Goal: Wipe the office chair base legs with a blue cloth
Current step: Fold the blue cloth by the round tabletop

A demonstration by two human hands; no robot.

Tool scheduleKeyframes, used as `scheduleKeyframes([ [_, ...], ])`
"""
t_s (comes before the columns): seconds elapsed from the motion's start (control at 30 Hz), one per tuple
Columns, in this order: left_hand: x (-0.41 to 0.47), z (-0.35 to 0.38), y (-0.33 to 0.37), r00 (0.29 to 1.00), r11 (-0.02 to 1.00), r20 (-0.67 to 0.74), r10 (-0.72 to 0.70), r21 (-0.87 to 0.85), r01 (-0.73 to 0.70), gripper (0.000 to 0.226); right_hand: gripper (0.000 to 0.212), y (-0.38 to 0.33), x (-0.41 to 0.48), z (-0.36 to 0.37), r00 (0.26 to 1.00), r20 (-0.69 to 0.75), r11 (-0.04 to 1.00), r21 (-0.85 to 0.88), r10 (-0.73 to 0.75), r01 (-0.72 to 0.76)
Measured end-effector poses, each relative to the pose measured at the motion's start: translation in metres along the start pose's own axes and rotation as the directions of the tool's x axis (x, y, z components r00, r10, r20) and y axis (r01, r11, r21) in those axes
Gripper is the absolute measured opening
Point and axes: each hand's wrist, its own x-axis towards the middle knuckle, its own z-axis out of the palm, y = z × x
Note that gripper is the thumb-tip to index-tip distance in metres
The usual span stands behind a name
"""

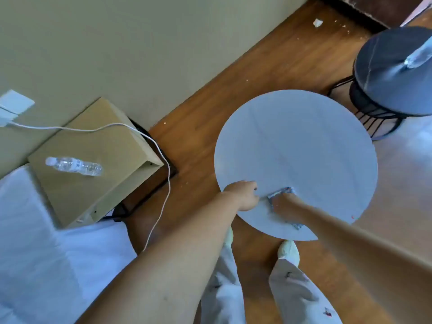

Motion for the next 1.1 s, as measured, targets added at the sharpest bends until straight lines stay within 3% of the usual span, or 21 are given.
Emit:
scheduleKeyframes([
  [0.03, 0.013, 0.006, -0.007, 0.999, 0.999, 0.045, 0.013, 0.037, -0.015, 0.051, 0.033, 0.004, 0.011, 0.017, 0.997, 0.019, 0.997, -0.018, 0.072, -0.071],
  [0.1, 0.042, 0.023, -0.023, 0.995, 0.998, 0.096, 0.015, 0.067, -0.021, 0.051, 0.039, 0.016, 0.026, 0.053, 0.98, 0.036, 0.972, 0.126, 0.196, -0.199],
  [0.23, 0.103, 0.041, -0.044, 0.986, 0.993, 0.162, 0.034, 0.109, -0.053, 0.054, 0.055, 0.021, 0.058, 0.116, 0.941, -0.047, 0.9, 0.31, 0.335, -0.305],
  [0.37, 0.156, 0.068, -0.034, 0.988, 0.994, 0.115, 0.103, 0.015, -0.105, 0.052, 0.081, 0.02, 0.089, 0.151, 0.938, -0.106, 0.885, 0.379, 0.331, -0.27],
  [0.5, 0.191, 0.104, 0.003, 0.988, 0.979, 0.097, 0.12, -0.174, -0.102, 0.059, 0.075, 0.031, 0.097, 0.168, 0.888, -0.264, 0.817, 0.546, 0.377, -0.186],
  [0.57, 0.202, 0.12, 0.019, 0.991, 0.973, 0.078, 0.109, -0.212, -0.091, 0.053, 0.061, 0.036, 0.09, 0.176, 0.812, -0.328, 0.649, 0.756, 0.483, -0.08],
  [0.63, 0.208, 0.135, 0.032, 0.995, 0.976, 0.031, 0.095, -0.2, -0.087, 0.041, 0.042, 0.044, 0.081, 0.182, 0.732, -0.262, 0.318, 0.946, 0.629, 0.066],
  [0.7, 0.207, 0.151, 0.041, 0.998, 0.989, 0.01, 0.067, -0.133, -0.065, 0.038, 0.02, 0.052, 0.068, 0.195, 0.689, -0.181, 0.064, 0.979, 0.702, 0.192],
  [0.77, 0.205, 0.166, 0.049, 0.999, 0.993, 0.018, 0.032, -0.117, -0.03, 0.042, 0.023, 0.06, 0.056, 0.211, 0.659, -0.1, -0.13, 0.948, 0.745, 0.29],
  [0.83, 0.198, 0.181, 0.057, 0.996, 0.974, 0.087, 0.036, -0.225, -0.015, 0.049, 0.029, 0.069, 0.043, 0.231, 0.65, -0.029, -0.259, 0.902, 0.76, 0.344],
  [0.93, 0.173, 0.208, 0.074, 0.951, 0.926, 0.29, 0.105, -0.377, 0.012, 0.063, 0.027, 0.081, 0.011, 0.261, 0.653, 0.028, -0.364, 0.848, 0.757, 0.385],
  [1.03, 0.144, 0.246, 0.093, 0.815, 0.921, 0.558, 0.156, -0.38, 0.084, 0.071, 0.021, 0.095, -0.036, 0.298, 0.579, 0.121, -0.476, 0.713, 0.807, 0.515],
  [1.1, 0.127, 0.277, 0.107, 0.715, 0.959, 0.681, 0.158, -0.278, 0.054, 0.067, 0.015, 0.104, -0.07, 0.325, 0.554, 0.235, -0.577, 0.56, 0.799, 0.595],
])
